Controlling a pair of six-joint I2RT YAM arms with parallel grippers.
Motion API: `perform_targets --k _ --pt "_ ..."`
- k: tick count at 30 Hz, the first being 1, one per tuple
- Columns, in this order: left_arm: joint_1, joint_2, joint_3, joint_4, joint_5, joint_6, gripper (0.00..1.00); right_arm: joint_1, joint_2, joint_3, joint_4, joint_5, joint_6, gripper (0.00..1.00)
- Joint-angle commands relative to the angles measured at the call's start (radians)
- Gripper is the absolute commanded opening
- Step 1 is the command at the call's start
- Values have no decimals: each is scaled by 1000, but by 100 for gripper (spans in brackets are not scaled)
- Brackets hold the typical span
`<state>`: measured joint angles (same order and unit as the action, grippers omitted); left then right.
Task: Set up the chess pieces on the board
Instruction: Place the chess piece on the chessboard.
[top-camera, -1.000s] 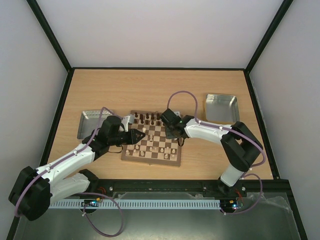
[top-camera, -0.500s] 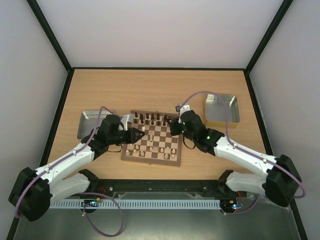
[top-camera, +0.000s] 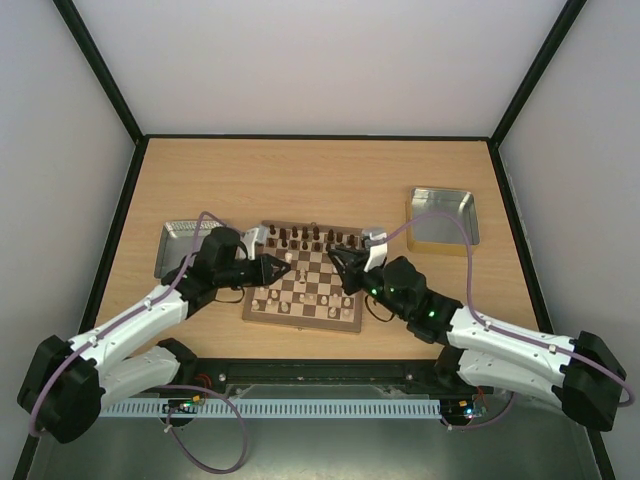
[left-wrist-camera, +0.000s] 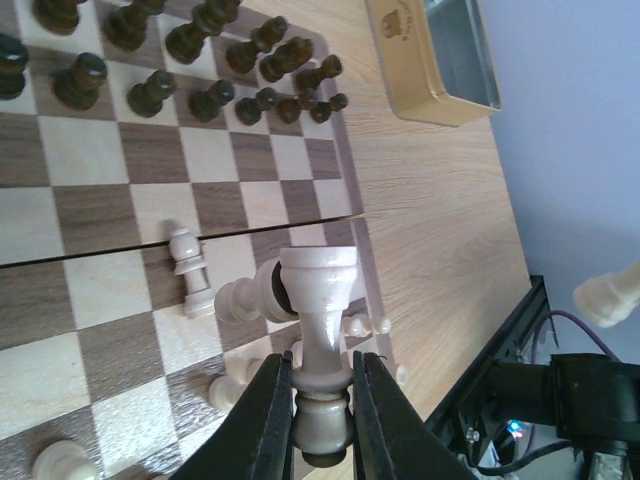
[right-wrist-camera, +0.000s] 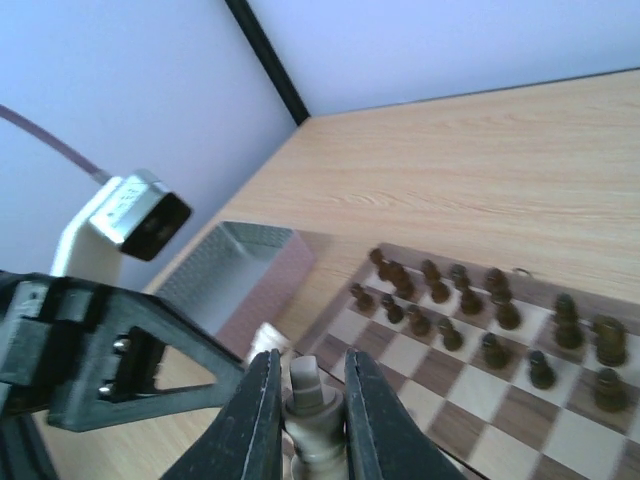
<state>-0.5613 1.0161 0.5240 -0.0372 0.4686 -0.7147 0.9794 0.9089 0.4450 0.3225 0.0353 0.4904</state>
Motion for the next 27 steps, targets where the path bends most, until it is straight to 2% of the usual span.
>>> perform_targets --k 1,5,11,14,17,22,27 --pt "5 -16 54 -19 51 12 5 50 -6 -31 202 15 41 11" --pt "7 -24 55 -46 38 27 5 64 22 -66 367 -72 56 11" --pt "17 -41 67 -92 37 47 5 65 30 -154 668 -300 83 11" --pt "21 -59 76 -116 30 52 5 65 44 -173 729 -374 83 11" --pt "26 -75 87 -146 14 61 5 74 48 -167 691 -342 31 11" --pt "38 -87 92 -153 -10 58 5 131 77 -182 635 -146 -127 10" --pt "44 -74 108 -143 -11 42 5 174 196 -245 770 -47 -176 10"
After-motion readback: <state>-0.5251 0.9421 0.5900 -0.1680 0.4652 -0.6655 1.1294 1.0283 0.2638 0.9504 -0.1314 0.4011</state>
